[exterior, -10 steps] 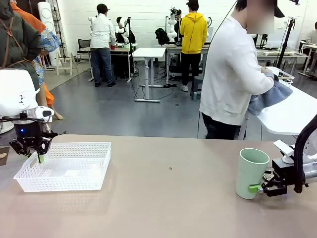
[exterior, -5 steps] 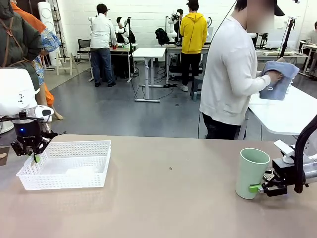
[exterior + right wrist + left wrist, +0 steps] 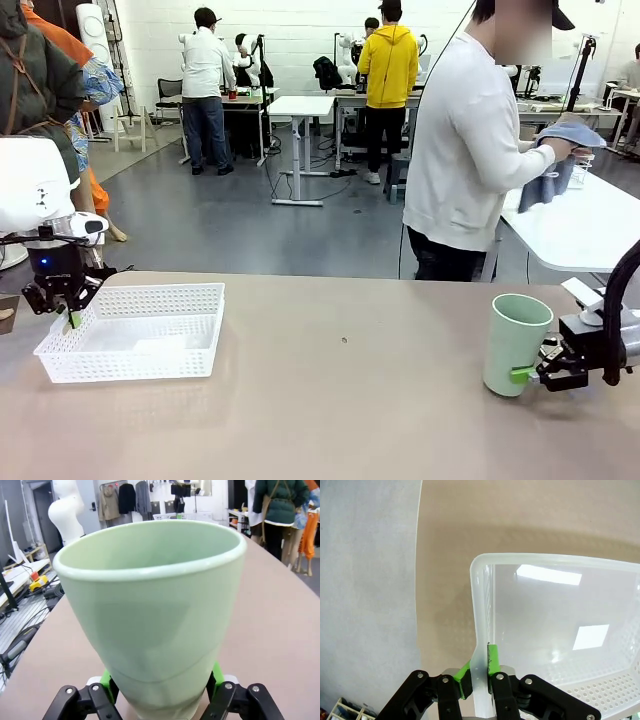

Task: Clean and organize the cups into the basket.
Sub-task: Pick up the Organizing basket and move it to the center of the table, then pick up the Reusable plastic cup from the right side of the table and place it inside the Organizing basket.

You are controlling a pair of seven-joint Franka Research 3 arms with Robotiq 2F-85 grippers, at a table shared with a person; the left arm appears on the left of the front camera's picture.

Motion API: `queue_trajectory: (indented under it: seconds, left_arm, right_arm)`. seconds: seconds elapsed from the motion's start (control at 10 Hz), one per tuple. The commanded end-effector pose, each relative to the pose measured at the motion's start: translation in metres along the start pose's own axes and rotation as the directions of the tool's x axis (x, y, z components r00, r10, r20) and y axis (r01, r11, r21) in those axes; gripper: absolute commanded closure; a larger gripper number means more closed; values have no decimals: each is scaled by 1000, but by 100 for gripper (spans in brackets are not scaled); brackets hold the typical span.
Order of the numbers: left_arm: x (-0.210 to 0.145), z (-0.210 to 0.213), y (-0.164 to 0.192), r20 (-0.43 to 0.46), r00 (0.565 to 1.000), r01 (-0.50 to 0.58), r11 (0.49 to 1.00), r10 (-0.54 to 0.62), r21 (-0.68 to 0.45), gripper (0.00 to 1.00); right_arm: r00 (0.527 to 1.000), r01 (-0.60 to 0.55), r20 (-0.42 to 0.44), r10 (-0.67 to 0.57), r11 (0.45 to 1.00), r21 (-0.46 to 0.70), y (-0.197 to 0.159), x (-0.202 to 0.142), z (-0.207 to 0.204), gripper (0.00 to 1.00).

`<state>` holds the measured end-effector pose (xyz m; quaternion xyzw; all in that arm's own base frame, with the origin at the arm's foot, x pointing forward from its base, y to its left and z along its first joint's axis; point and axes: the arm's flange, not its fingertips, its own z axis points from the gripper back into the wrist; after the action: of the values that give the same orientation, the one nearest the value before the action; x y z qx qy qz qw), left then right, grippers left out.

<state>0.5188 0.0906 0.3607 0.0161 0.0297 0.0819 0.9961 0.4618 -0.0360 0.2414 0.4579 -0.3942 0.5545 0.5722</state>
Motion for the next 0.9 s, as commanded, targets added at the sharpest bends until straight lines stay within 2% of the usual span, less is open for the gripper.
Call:
queue_trajectory:
  seconds: [0.0, 0.3, 0.6, 0.8]
  left_arm:
    - [-13, 8, -18, 11, 999, 44, 999, -44, -18, 100]
    - [-24, 19, -66, 31, 996, 83, 996, -84, 13, 100]
    - [-25, 20, -123, 11, 992, 127, 990, -128, 53, 100]
    - [-31, 24, -163, 8, 987, 159, 985, -160, 59, 100]
  right_arm:
    - [998, 37, -46, -41, 996, -83, 28, 43, 18, 38]
    - [998, 46, -45, -54, 988, -150, 62, 111, 62, 38]
    - [996, 61, -55, -75, 975, -214, 66, 177, 99, 38]
    - [996, 62, -52, -79, 961, -271, 67, 206, 114, 38]
